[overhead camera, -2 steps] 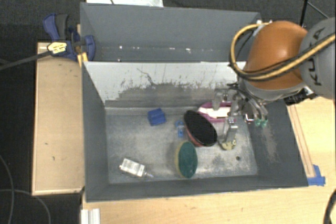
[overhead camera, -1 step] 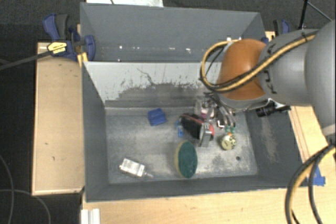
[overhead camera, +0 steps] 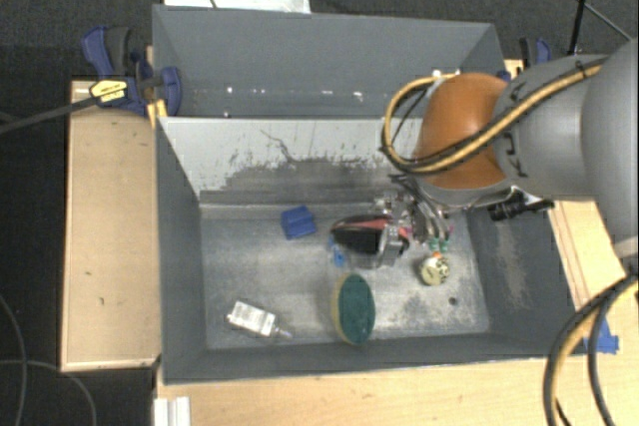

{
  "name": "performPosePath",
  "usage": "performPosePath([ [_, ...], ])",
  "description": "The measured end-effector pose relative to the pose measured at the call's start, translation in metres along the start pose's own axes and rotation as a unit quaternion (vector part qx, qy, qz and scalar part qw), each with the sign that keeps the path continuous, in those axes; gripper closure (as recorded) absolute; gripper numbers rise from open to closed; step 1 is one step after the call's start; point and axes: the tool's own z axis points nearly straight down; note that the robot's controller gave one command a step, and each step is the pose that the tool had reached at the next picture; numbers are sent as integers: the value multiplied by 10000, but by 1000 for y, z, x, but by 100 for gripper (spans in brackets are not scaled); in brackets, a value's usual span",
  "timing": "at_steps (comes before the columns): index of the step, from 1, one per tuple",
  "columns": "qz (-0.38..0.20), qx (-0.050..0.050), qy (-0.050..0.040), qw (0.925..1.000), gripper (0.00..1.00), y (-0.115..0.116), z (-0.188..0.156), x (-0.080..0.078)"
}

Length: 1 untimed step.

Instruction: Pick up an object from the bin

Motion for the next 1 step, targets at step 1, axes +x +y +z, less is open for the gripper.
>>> performPosePath([
  [1, 50, 7, -30, 10000, 100, -14, -139, -6],
])
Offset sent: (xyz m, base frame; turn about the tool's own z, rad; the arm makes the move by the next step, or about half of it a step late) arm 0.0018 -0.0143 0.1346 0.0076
